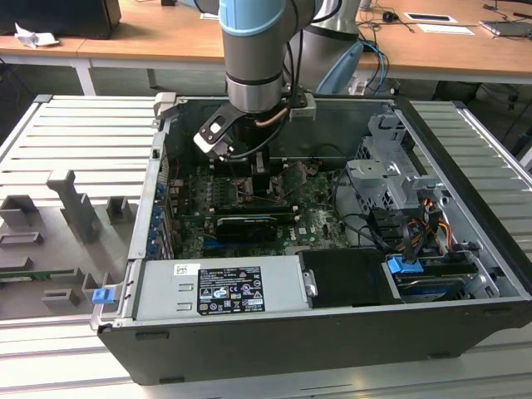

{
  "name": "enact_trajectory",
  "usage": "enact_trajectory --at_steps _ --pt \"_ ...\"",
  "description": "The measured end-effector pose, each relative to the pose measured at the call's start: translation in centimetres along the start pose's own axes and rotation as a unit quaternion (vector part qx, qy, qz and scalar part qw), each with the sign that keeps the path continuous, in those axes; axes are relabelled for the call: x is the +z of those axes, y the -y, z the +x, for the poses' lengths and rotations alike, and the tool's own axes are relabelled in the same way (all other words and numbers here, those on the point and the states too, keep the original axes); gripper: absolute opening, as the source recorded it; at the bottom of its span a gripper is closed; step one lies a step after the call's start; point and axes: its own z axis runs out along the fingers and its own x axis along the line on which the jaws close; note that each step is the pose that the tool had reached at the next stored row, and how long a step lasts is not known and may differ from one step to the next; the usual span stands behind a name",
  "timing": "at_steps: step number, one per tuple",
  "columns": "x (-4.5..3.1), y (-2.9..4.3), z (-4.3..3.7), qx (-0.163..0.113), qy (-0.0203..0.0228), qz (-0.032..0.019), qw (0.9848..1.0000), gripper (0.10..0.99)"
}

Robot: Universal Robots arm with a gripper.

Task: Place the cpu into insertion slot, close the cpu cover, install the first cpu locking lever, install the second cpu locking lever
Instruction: 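Place the cpu into insertion slot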

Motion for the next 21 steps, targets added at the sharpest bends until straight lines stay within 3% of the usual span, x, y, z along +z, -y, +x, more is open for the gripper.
enact_trajectory --at_steps 9,21 --pt "0.92 0.06 0.43 0.001 -0.0001 0.0008 1.0 0.529" --pt "1.4 0.0 0.49 0.001 -0.0001 0.001 1.0 0.529"
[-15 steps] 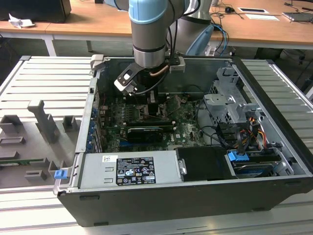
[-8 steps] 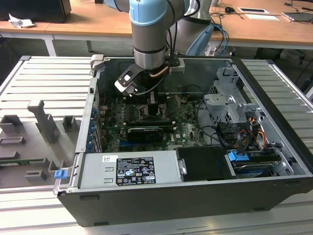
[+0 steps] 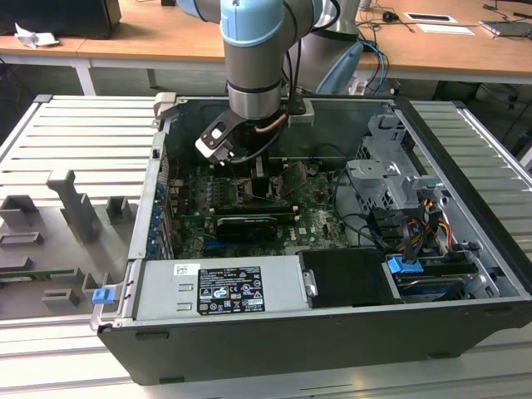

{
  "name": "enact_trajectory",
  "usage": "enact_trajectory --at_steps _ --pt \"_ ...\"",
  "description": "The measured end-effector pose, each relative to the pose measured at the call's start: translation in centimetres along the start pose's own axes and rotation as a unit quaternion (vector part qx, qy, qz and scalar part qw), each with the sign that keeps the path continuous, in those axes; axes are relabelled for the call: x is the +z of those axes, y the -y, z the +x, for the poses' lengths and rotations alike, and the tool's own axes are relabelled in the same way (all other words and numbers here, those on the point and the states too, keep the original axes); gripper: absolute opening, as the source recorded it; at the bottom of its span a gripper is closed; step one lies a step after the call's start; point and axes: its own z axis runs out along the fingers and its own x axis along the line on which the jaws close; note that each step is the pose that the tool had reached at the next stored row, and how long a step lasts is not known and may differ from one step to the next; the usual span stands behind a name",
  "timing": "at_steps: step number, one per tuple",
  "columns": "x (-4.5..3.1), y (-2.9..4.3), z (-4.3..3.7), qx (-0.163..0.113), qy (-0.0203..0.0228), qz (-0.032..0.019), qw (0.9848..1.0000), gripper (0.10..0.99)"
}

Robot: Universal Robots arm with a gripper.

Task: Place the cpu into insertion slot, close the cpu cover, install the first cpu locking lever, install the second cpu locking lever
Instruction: 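Place the cpu into insertion slot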

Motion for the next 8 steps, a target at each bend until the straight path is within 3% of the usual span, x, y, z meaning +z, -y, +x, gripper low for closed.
enact_trajectory --at_steps 8 --pt "0.02 0.0 0.0 0.0 0.0 0.0 1.0 0.529"
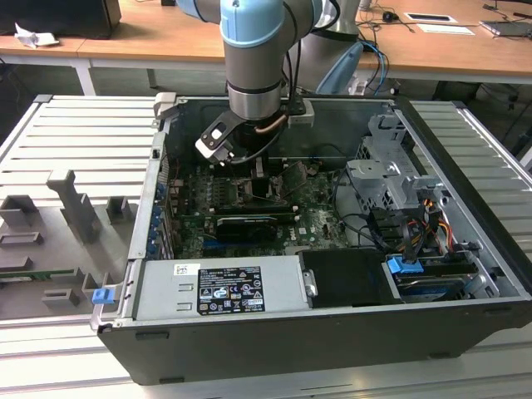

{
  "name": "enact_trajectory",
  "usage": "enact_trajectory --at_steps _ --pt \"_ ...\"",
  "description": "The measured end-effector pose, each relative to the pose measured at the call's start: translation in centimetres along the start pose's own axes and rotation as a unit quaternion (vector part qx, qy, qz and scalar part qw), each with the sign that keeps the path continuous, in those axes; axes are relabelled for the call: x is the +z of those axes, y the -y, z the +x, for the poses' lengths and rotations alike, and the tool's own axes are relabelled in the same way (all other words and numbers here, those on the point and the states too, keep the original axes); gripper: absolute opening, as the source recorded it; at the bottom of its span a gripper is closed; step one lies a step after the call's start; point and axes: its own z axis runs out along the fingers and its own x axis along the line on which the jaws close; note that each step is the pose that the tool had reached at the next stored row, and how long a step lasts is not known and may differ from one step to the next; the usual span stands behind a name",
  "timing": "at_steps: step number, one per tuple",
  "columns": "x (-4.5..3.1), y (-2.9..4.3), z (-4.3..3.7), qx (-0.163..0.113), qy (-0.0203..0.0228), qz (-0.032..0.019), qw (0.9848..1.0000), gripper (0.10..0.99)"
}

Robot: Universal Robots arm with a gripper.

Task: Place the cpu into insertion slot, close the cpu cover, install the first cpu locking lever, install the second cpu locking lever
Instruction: 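Place the cpu into insertion slot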

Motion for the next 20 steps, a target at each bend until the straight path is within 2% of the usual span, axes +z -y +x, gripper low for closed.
enact_trajectory --at_steps 2,3,6,12,15,16,20 --pt "0.0 0.0 0.0 0.0 0.0 0.0 1.0 0.541" --pt "0.01 0.0 0.0 0.0 0.0 0.0 1.0 0.604" --pt "-0.11 -0.01 0.0 0.0 -0.0001 0.0 1.0 0.604" --pt "-0.87 -0.07 0.02 0.0 -0.0004 0.0005 1.0 0.592" --pt "-1.11 -0.13 0.02 0.0 -0.0003 0.0018 1.0 0.4" --pt "-1.16 -0.2 0.03 0.0 -0.0004 0.0031 1.0 0.4" --pt "-1.38 -0.46 0.02 0.0 -0.0001 0.0101 0.9999 0.157"
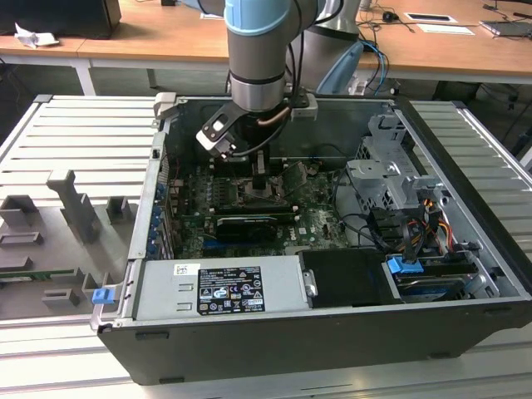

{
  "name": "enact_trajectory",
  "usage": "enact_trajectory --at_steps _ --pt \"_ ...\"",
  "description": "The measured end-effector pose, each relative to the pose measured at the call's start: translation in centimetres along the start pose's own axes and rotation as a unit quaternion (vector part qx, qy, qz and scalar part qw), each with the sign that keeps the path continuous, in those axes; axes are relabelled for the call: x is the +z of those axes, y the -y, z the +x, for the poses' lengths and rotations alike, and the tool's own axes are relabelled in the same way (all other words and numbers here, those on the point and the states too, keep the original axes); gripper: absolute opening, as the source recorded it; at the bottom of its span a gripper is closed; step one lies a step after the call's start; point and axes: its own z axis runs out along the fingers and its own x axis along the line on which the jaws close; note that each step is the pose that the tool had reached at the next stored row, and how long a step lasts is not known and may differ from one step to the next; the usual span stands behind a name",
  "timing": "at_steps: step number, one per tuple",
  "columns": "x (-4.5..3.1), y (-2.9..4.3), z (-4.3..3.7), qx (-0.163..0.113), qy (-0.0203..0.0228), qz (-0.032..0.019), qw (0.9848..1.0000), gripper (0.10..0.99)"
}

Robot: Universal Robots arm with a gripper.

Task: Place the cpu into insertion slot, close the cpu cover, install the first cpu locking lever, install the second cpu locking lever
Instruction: 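Place the cpu into insertion slot, then close the cpu cover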

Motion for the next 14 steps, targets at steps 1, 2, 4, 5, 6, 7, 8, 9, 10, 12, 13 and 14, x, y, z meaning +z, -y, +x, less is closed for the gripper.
enact_trajectory --at_steps 1,2,4,5,6,7,8,9,10,12,13,14 --pt "-0.06 -0.01 0.0 0.0 0.0 0.0009 1.0 0.157" --pt "-0.07 -0.01 0.01 0.0 -0.0001 0.001 1.0 0.106" --pt "-0.14 -0.02 0.01 0.0 0.0 0.0012 1.0 0.106" --pt "-0.19 -0.02 0.01 0.0 0.0 0.0013 1.0 0.106" --pt "-0.48 -0.05 0.02 0.0 -0.0001 0.0014 1.0 0.106" --pt "-0.81 -0.07 0.02 0.0 -0.0001 0.0018 1.0 0.106" --pt "-1.09 -0.08 0.03 0.0 -0.0001 0.002 1.0 0.106" --pt "-1.42 -0.11 0.03 0.0 -0.0009 0.002 1.0 0.106" --pt "-1.56 -0.12 0.04 0.0 -0.001 0.0021 1.0 0.106" --pt "-1.68 -0.13 0.04 0.0 -0.0025 0.0022 1.0 0.106" --pt "-1.68 -0.13 0.04 0.0 -0.0026 0.0022 1.0 0.106" --pt "-1.69 -0.13 0.04 0.0 -0.0026 0.0022 1.0 0.106"
